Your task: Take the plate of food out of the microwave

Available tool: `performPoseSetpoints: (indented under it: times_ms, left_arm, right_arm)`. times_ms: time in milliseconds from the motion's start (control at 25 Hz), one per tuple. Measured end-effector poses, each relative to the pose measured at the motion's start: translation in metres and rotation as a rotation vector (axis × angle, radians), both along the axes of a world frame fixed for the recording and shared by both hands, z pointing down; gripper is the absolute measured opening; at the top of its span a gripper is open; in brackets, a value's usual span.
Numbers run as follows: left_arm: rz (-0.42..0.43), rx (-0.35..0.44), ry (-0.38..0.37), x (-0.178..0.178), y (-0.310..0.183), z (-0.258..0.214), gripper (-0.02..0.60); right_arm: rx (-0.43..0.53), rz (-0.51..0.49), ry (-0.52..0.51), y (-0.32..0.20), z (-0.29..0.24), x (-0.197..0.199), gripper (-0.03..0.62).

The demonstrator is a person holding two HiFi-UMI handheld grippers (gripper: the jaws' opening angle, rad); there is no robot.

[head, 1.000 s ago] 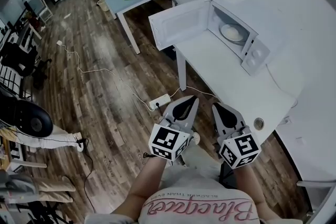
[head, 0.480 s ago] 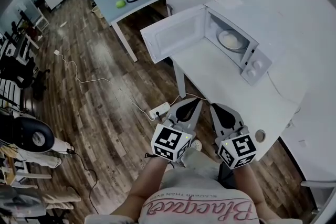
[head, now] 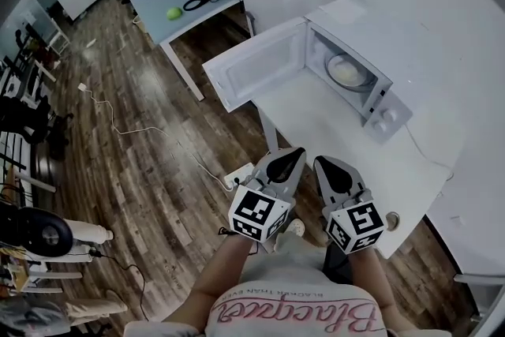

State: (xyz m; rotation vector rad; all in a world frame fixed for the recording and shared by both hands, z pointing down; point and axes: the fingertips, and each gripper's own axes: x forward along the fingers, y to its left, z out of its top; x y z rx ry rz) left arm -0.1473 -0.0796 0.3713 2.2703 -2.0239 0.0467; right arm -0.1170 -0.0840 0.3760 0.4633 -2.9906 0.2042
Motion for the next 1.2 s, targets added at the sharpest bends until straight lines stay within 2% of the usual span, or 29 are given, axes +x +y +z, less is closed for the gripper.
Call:
performPoseSetpoints:
  times_ms: [120, 360, 560, 1200]
  left_arm:
    - [0.012, 0.002, -0.022, -0.008, -0.015, -0.001, 0.006]
    - [0.052, 0.000, 0.000, -0.017, -0.043, 0.000, 0.006]
    - [0.095, -0.013, 0.019, -0.015, -0.064, 0.004, 0.006]
    - [0.142, -0.013, 0.030, -0.008, -0.095, 0.008, 0.006]
  right_arm:
    - [-0.006, 0.012, -0.001, -0.015, 0.001, -0.010, 0.012]
    - [-0.031, 0.037, 0.009, -0.039, 0.005, -0.019, 0.012]
    - [-0.044, 0.077, 0.028, -0.060, 0.010, -0.015, 0.012]
    - [-0.047, 0.126, 0.058, -0.085, 0.017, -0.004, 0.012]
